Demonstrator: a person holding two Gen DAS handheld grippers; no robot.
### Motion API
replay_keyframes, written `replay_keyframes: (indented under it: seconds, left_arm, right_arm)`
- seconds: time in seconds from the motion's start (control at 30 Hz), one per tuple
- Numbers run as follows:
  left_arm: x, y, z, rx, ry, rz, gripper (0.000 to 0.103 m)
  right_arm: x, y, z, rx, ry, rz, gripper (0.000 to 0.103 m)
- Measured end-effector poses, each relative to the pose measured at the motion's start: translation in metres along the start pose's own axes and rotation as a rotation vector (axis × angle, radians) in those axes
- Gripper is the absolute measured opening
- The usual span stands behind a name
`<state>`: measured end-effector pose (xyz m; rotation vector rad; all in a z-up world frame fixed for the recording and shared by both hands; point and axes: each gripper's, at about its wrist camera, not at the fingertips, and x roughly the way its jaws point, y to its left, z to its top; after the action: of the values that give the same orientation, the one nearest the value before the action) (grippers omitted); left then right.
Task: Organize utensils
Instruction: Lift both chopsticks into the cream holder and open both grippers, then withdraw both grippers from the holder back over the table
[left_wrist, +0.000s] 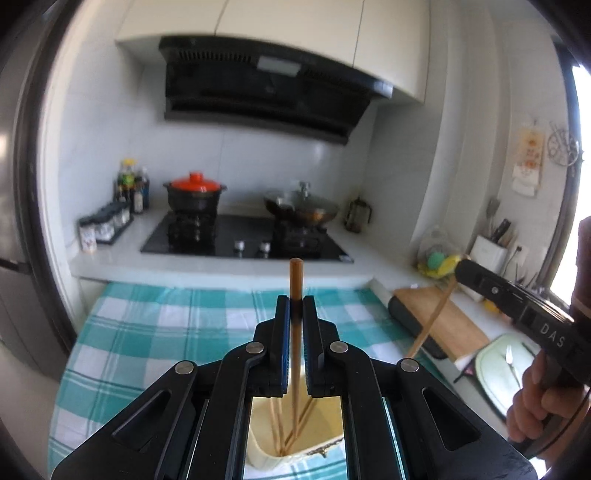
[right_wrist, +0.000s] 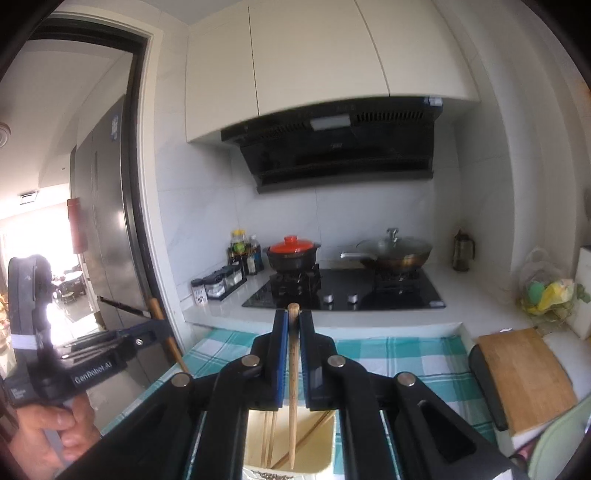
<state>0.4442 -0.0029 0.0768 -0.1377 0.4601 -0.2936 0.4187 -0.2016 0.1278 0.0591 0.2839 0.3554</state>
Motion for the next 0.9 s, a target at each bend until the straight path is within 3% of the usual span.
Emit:
replay_keyframes:
  seconds: [0.13, 0.37, 0.6, 0.63, 0.67, 0.7, 0.73, 0.77, 0.8, 0.9]
  left_arm:
    - [0.044, 0.005, -0.011, -0.012, 0.124, -0.003, 0.004]
    - [0.1, 0.002, -0.033, -0.019, 0.258, 0.005, 0.004]
    - [0.126, -0.004, -0.05, 0.008, 0.321, 0.029, 0.006]
    - [0.127, -0.004, -0.051, 0.006, 0.327, 0.034, 0.01]
    - [0.126, -0.003, -0.052, 0.0, 0.331, 0.033, 0.024]
    - [0.122, -0.003, -0.052, -0.008, 0.328, 0.033, 0.033]
    - [0.117, -0.002, -0.053, -0.012, 0.316, 0.037, 0.048]
    - [0.11, -0.001, -0.053, -0.009, 0.305, 0.042, 0.055]
    - [0.103, 0.0, -0.055, -0.003, 0.3, 0.047, 0.055]
    - [0.078, 0.006, -0.066, 0.008, 0.334, 0.064, 0.06]
  right_arm:
    - [0.054, -0.01, -0.014, 0.036, 0.146, 0.027, 0.006]
    - [0.136, -0.032, -0.051, 0.12, 0.382, 0.051, 0.006]
    - [0.167, -0.039, -0.075, 0.124, 0.456, 0.025, 0.01]
    - [0.17, -0.039, -0.076, 0.125, 0.462, 0.023, 0.01]
    - [0.173, -0.04, -0.077, 0.127, 0.47, 0.016, 0.011]
    - [0.174, -0.041, -0.076, 0.131, 0.475, 0.013, 0.018]
    - [0.173, -0.042, -0.075, 0.137, 0.474, 0.011, 0.024]
    - [0.169, -0.043, -0.074, 0.144, 0.464, 0.007, 0.035]
    - [0.165, -0.044, -0.073, 0.148, 0.455, 0.01, 0.039]
    - [0.142, -0.044, -0.07, 0.134, 0.448, 0.017, 0.039]
